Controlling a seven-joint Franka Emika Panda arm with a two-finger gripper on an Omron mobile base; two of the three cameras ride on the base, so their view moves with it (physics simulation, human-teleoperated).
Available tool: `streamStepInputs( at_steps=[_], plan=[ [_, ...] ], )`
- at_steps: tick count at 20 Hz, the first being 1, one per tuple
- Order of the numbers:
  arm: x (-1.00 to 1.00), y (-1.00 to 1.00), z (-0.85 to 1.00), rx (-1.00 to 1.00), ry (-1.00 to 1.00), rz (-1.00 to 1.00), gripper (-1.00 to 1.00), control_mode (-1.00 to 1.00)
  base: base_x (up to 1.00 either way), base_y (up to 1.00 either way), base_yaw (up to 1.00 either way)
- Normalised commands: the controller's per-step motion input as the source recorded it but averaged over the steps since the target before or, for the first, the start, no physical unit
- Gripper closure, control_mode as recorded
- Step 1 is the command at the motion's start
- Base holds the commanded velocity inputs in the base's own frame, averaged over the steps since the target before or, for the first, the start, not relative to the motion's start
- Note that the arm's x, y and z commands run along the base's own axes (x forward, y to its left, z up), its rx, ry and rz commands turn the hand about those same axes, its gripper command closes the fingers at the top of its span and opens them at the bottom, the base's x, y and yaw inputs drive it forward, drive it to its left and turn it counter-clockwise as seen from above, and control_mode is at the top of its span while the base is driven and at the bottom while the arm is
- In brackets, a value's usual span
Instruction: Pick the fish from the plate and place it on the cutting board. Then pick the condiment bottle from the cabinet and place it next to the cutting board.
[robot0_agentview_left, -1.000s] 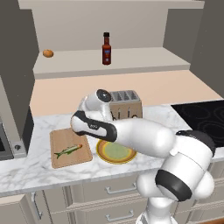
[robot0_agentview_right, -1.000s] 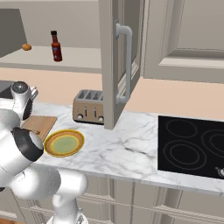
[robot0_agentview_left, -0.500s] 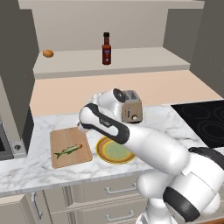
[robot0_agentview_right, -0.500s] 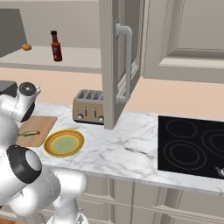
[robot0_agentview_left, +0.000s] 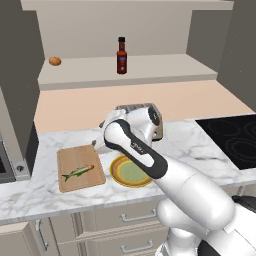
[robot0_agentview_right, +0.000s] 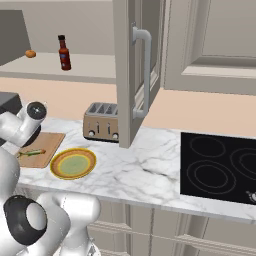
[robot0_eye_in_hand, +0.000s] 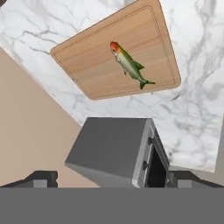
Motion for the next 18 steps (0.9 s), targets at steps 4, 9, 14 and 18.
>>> streamStepInputs(
  at_steps=[4, 9, 14, 18],
  plan=[
    [-0.25, -0.12, 0.28, 0.17, 0.0, 0.0, -1.0, -1.0, 0.0, 0.0, 0.0],
    [-0.18, -0.17, 0.32, 0.17, 0.0, 0.0, -1.0, -1.0, 0.0, 0.0, 0.0],
    [-0.17, -0.17, 0.4, 0.16, 0.0, 0.0, -1.0, -1.0, 0.0, 0.0, 0.0],
    [-0.21, -0.13, 0.45, 0.15, 0.0, 0.0, -1.0, -1.0, 0.0, 0.0, 0.0]
  ],
)
